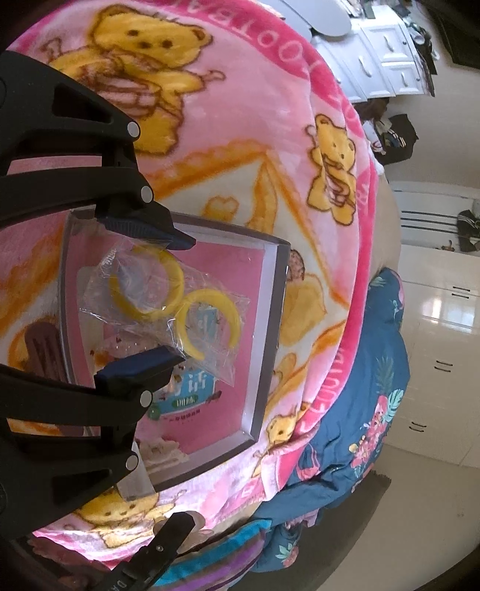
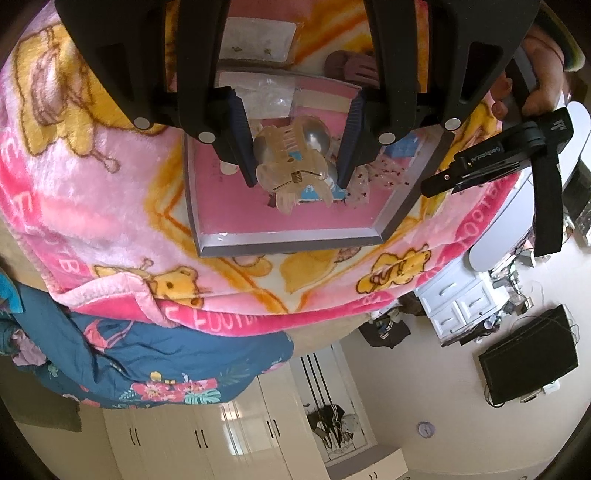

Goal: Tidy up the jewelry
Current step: 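Lower the yellow hair-tie bag into the box with the left tool while the right tool releases the pearl clip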

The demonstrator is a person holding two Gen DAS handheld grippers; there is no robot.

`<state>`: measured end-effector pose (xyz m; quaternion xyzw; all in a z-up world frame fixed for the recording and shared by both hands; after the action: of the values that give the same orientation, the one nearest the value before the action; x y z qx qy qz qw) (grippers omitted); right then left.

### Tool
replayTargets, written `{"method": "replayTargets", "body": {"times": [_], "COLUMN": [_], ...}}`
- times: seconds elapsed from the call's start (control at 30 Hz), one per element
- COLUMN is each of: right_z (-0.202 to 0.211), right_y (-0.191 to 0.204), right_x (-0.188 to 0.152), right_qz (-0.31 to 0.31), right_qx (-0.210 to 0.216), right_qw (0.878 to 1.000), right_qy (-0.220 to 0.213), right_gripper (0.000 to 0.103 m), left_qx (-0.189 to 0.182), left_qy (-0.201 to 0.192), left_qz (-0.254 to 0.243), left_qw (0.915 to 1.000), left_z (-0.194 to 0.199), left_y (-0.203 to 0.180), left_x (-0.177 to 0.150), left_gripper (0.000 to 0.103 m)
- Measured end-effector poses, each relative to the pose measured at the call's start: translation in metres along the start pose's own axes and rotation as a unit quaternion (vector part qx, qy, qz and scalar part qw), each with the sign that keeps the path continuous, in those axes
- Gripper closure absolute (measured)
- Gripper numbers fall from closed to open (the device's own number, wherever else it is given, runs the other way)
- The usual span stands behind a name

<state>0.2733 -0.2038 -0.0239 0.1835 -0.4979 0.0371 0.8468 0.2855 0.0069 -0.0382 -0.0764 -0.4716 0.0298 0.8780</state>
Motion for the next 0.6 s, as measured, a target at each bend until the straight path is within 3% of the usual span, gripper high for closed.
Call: {"method": "replayTargets", "body": {"times": [0.6], "right_z": [-0.043], "right_y": [0.026], "right_x": [-0.04], "right_qz": [0.034], "right_qx": [-0.002], "right_qw": [0.998], "right_qy": [0.058], "right_gripper": [0.058], "left_qx": [0.011], "left_qy": [0.013], "left_qz": [-0.023], "left_qw": [0.9996], "left_z": [-0.011], "left_y": [0.005], "left_x": [-0.015], "left_gripper": [0.055]}}
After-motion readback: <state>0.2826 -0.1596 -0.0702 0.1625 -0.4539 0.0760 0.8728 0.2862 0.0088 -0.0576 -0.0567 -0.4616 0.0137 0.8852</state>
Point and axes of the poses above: each gripper's, at about its wrist camera, not at the fingertips, and z roughly against the way its jaws point, y to its left, x to its top, the point moved 6 cm from there along -z, roughly the way its jaws point, and after that the axes turned 11 degrees about -y, right-handed, at the moved point
